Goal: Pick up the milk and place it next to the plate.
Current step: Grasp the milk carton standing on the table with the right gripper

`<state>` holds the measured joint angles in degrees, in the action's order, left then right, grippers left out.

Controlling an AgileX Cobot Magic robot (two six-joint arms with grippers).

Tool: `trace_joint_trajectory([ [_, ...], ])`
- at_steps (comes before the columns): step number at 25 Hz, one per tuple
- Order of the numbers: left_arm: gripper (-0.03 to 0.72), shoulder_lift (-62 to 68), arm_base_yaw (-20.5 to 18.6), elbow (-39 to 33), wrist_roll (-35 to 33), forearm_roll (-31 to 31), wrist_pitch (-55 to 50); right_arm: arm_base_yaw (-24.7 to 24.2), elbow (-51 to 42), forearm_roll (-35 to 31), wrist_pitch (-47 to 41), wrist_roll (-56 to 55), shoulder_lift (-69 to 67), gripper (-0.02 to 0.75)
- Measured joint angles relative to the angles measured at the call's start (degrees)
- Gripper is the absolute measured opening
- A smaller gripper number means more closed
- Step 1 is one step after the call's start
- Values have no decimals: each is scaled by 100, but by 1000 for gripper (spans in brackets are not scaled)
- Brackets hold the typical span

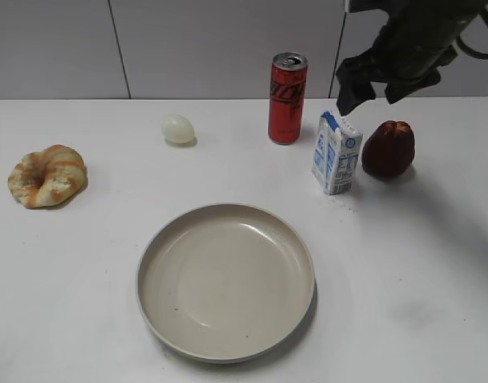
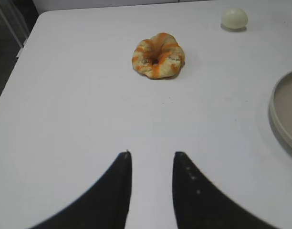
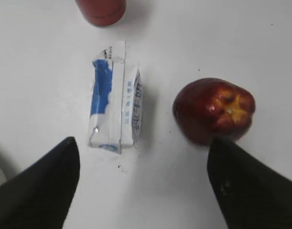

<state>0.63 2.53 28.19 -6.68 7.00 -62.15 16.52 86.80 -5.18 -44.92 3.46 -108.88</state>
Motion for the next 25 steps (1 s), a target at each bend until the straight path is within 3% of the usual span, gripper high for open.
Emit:
trace_joint_trajectory([
  [5,228,0,0,0,0,0,0,4,840,-319,-315,116,-841,629],
  [13,228,0,0,0,0,0,0,4,913,-383,-359,134,-1530,606],
  [21,228,0,0,0,0,0,0,4,919,-495,-209,134,-1892,490],
  [25,228,0,0,0,0,0,0,4,924,-511,-78,134,-1921,391],
])
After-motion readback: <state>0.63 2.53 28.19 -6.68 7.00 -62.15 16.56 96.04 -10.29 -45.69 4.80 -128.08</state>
